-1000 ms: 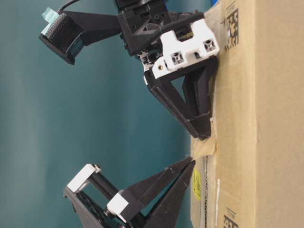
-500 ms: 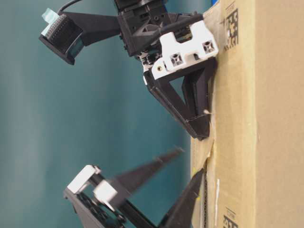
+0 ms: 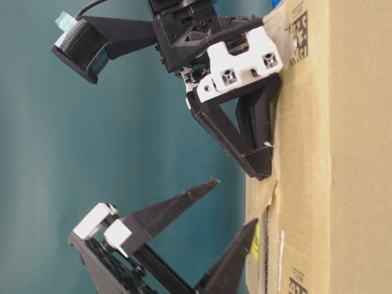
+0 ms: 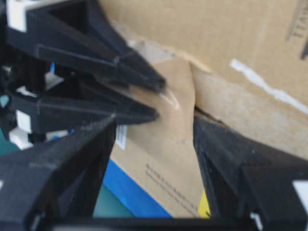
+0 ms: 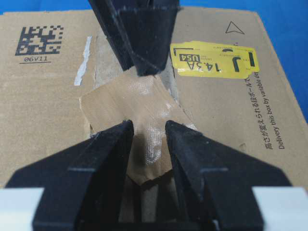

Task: Apply tape along the seams of the closed cardboard box to seal it securely.
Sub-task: 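Hold the tape down with the right gripper while left gripper releases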

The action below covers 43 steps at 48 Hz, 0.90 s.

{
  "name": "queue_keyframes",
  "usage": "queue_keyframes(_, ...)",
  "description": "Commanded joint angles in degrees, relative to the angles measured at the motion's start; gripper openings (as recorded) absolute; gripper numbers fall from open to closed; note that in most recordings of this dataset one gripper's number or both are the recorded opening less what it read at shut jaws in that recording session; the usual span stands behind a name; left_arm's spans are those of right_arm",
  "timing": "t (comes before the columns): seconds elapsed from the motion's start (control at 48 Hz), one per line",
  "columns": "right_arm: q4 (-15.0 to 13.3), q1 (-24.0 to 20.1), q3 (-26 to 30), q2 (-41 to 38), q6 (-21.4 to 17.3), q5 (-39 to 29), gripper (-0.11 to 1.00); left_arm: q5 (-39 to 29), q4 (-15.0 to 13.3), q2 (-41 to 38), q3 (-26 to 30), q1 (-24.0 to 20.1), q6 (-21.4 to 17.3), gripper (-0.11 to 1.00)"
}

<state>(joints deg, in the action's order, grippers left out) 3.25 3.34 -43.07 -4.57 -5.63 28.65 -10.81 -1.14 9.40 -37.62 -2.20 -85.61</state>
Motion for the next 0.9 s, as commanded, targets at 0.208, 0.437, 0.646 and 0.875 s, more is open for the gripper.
queue_keyframes(0.208,0.3,-0.1,0.8,0.5,-0.1,0.0,0.37,-16.4,0.2,-4.4,9.0,-0.2,-0.4,0.59)
queue_keyframes(0.437,0.3,-0.2,0.7,0.5,-0.1,-0.1,0.37,-24.1,0.5,-4.7,11.7,-0.2,-0.2,0.59)
queue_keyframes(0.646,0.3,-0.2,0.7,0.5,-0.1,-0.4,0.37,-30.8,0.6,-4.8,13.6,-0.1,0.0,0.59)
queue_keyframes(0.875,0.3,-0.3,0.6,0.5,-0.1,-0.8,0.37,-32.0,0.9,-4.7,14.3,0.4,0.1,0.59)
